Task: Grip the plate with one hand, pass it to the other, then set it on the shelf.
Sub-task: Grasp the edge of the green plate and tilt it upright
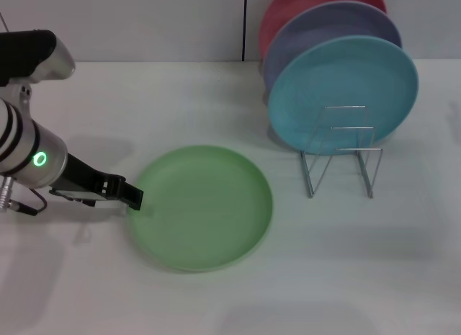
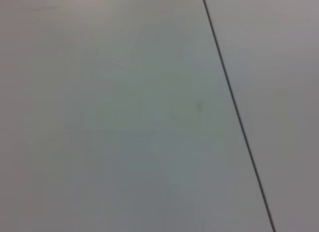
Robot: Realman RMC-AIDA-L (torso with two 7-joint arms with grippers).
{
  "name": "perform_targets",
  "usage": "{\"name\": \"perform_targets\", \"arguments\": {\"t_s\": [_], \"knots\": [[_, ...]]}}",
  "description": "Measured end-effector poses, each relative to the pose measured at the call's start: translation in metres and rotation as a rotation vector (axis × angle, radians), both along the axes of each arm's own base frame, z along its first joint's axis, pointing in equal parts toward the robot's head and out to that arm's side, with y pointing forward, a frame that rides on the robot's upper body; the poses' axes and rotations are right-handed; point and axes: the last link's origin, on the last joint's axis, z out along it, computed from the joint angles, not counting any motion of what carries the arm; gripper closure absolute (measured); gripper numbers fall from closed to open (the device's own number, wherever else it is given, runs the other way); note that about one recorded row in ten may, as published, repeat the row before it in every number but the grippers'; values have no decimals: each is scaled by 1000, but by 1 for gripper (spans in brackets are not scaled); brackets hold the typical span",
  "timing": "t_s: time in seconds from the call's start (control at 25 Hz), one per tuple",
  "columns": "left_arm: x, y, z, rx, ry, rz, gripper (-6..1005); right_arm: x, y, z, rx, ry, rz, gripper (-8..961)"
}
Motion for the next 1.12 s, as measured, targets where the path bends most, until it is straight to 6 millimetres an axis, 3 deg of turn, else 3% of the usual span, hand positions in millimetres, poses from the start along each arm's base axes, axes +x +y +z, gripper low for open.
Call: {"name": "perform_targets", "arguments": {"t_s": [1.12], "knots": [[-3,6,-23,-22,7,65,225,-14,7,-9,-45,-16,58,300]]}}
